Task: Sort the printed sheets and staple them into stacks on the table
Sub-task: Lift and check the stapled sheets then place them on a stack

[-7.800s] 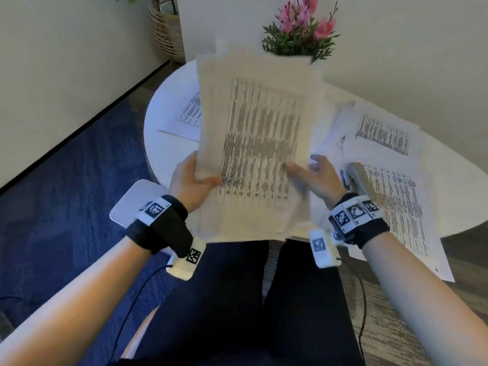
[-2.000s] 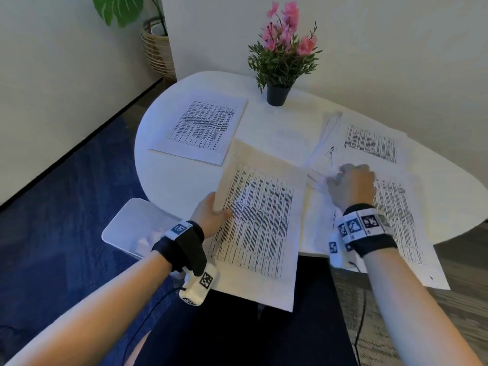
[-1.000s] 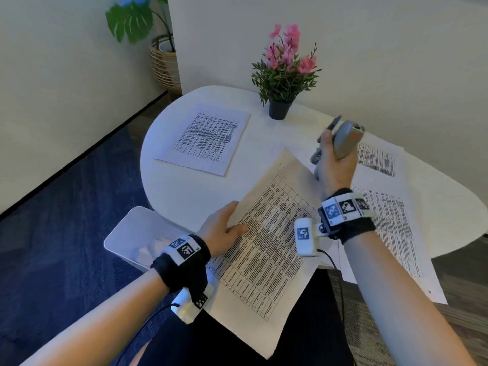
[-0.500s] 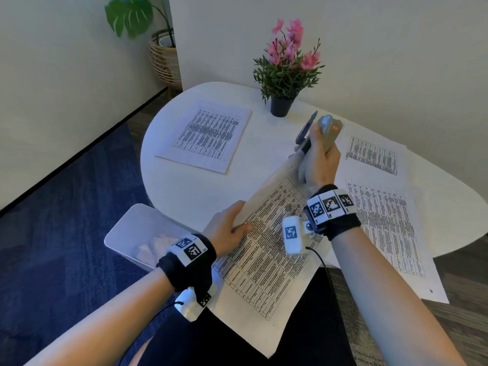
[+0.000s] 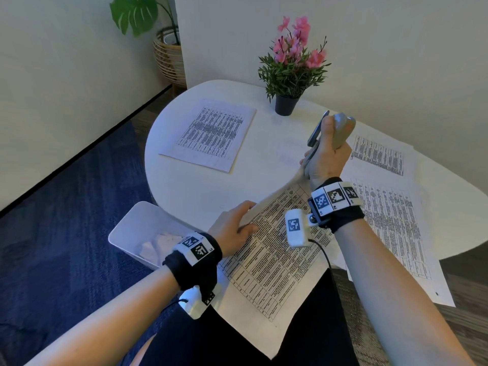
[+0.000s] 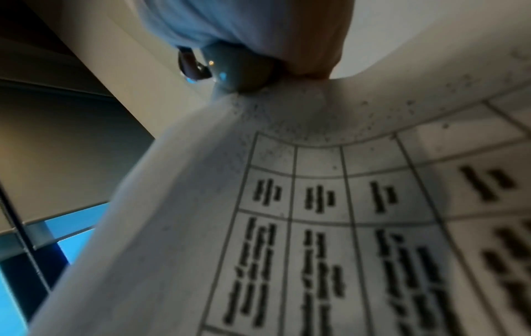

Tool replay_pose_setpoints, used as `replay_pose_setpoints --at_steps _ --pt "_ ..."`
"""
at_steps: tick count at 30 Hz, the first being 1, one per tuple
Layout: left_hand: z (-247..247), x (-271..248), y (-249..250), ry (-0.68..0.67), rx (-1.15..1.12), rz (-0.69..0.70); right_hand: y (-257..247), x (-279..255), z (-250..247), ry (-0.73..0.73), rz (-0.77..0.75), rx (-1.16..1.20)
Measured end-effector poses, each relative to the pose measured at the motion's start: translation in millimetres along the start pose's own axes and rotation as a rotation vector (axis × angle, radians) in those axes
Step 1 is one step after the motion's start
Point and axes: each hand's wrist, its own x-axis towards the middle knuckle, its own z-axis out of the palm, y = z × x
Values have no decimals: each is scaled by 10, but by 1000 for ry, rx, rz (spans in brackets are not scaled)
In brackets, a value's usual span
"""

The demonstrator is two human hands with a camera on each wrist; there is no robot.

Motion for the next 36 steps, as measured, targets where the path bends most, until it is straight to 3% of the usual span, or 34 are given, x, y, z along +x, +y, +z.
replay_pose_setpoints --at_steps 3,7,10,12,15,21,24,25,27,29,30,32,36 --pt "-1 1 6 -5 20 -14 40 30 -8 -3 26 -25" --pt "-56 28 -40 -15 61 -80 80 164 -32 -134 109 -102" --pt "-221 56 -146 35 110 -168 180 377 -130 -80 133 -337" --pt "-413 54 -238 153 130 -206 259 549 -280 -32 194 -585" --pt "-738 63 -360 349 51 -272 411 683 -554 -144 333 -1076" --pt "-1120 181 -243 472 -143 -138 764 639 -748 -231 309 -1383" --pt "-1191 286 -110 510 -233 -63 689 584 -659 -255 256 -1496" --pt "-1207 323 -84 529 -263 -39 639 538 -590 -232 171 -1454" --pt "-1223 397 -42 571 -309 -6 496 364 -412 -320 105 -1094" --pt "-1209 497 -68 635 -355 -20 342 84 -204 -537 404 -607" --pt "-1207 540 -89 678 -377 -39 339 -8 -142 -643 528 -487" --pt "-1233 595 -167 753 -389 -87 397 -118 -29 -803 540 -491" --pt "-1280 578 -560 742 -417 -193 649 -46 180 -708 330 -606"
